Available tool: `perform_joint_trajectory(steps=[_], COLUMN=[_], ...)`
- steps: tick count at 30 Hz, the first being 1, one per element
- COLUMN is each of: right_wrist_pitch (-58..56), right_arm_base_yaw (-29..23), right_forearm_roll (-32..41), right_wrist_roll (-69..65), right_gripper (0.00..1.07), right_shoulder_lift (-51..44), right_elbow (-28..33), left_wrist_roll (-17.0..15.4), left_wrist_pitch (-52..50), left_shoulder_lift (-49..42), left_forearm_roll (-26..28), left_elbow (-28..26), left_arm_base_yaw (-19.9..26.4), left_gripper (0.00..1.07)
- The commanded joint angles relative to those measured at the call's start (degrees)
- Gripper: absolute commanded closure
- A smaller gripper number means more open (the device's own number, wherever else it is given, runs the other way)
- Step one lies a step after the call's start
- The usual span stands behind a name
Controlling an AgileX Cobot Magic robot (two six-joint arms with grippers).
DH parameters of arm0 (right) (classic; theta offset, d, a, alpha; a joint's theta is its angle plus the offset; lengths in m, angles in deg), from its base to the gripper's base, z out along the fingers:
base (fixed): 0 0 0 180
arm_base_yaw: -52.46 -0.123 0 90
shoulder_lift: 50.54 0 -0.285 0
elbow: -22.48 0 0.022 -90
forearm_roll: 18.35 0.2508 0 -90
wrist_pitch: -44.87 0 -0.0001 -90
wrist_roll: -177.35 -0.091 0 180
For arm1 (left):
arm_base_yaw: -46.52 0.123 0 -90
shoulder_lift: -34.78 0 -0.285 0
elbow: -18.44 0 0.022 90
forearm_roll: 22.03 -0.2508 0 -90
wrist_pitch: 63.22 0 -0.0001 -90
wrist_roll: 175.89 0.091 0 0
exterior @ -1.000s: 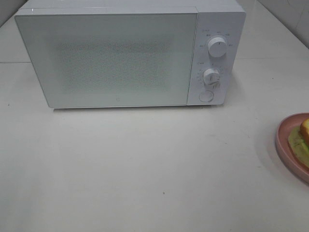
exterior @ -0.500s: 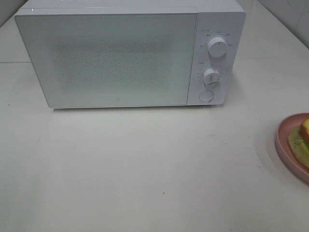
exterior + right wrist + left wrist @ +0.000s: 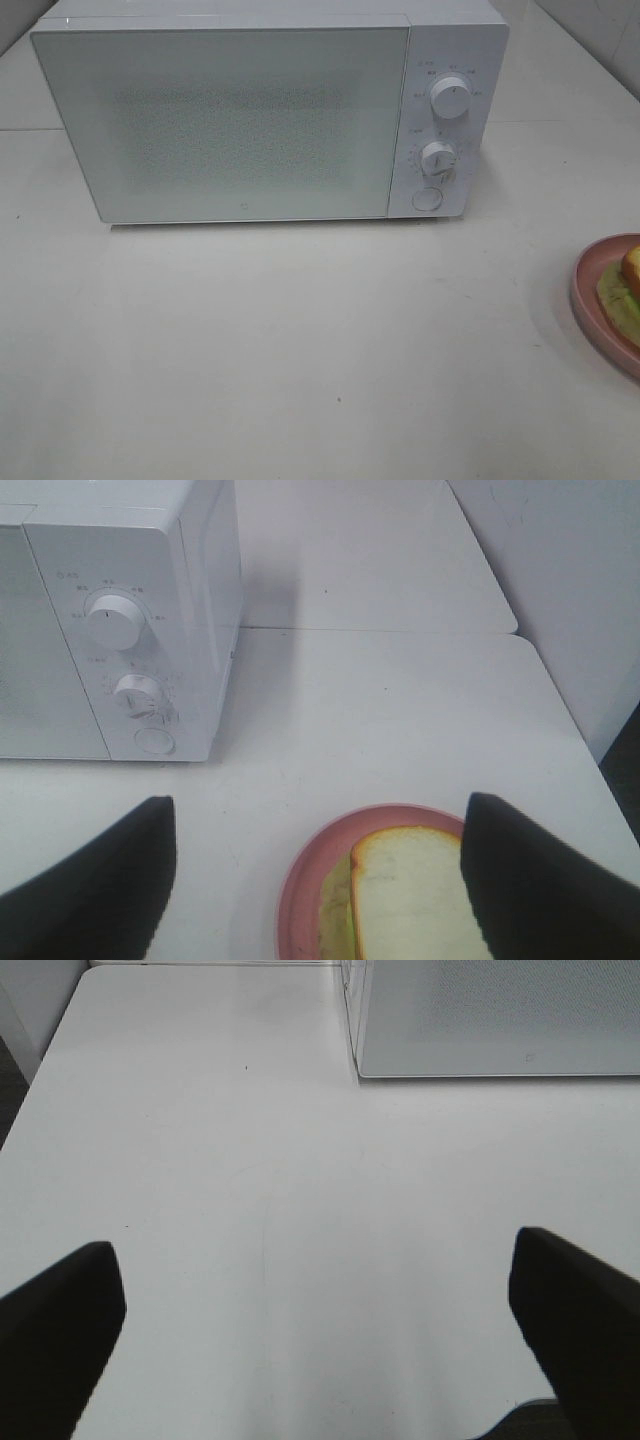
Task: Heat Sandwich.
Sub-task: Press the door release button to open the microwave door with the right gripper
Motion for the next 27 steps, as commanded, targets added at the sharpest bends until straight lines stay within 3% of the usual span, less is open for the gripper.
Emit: perform_joint_trajectory(steps=[1, 27], right_wrist_pitch=[4.7, 29.22], right_arm_base_yaw=[0.29, 0.29], right_forearm_roll=[-0.29, -0.29], right_wrist_roll=[0.17, 0.0], right_gripper=[0.32, 0.32], right_shoulder_lift=[3.55, 23.78], right_elbow=[-0.4, -0.23], left_wrist_roll=[-0.11, -0.11], left_wrist_pitch=[-0.29, -0.29], left_shoulder_lift=[-1.32, -1.32], left_forearm_roll=[-0.17, -0.17], left_elbow=[0.06, 0.06], left_arm_base_yaw=[-0.29, -0.29], left_gripper=[0.07, 0.07])
